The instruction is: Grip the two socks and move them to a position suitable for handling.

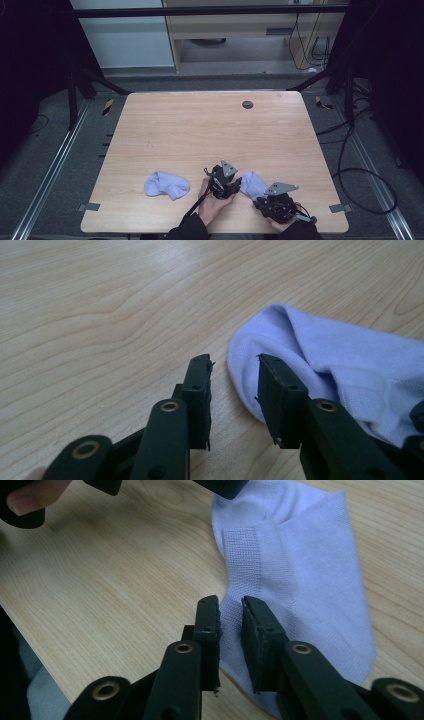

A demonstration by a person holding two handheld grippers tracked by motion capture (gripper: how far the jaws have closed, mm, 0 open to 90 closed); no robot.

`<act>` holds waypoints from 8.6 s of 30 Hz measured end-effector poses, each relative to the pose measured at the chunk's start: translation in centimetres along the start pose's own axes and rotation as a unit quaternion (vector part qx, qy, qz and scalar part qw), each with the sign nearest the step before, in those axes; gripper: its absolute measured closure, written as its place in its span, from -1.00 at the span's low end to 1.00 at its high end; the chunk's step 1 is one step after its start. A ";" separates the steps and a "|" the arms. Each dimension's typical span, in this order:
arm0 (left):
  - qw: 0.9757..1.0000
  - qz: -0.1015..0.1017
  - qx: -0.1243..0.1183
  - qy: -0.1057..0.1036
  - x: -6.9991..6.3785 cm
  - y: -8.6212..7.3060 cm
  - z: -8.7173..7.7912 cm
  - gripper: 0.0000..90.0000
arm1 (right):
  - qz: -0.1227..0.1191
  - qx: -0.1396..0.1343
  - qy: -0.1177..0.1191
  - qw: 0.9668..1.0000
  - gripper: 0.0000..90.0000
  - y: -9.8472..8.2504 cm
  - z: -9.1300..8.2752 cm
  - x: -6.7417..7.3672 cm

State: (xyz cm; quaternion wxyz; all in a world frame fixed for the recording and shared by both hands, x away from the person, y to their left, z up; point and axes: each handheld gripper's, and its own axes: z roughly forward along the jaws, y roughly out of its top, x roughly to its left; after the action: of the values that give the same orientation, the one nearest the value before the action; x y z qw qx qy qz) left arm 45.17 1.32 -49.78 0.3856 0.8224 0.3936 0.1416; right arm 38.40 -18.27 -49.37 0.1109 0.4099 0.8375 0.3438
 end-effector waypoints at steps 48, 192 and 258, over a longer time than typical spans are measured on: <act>1.000 0.004 -0.018 -0.016 0.8 0.2 -0.1 0.62 | 0.110 -0.114 -0.189 0.969 0.63 0.4 -3.7 -5.3; 0.992 -0.061 0.035 0.103 19.7 -9.6 -14.2 0.88 | 0.038 -0.107 0.021 0.993 0.86 15.0 12.4 9.6; 0.992 -0.068 -0.035 0.102 16.5 -4.4 -15.2 0.05 | 0.073 -0.106 -0.066 0.990 0.07 11.1 3.9 -0.5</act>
State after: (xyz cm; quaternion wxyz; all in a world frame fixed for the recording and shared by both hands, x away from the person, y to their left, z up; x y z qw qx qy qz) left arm 45.35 23.43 -44.21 0.3809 0.7607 0.4807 0.2125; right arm 47.39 -12.01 -44.89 0.1827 0.4778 0.7551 0.4101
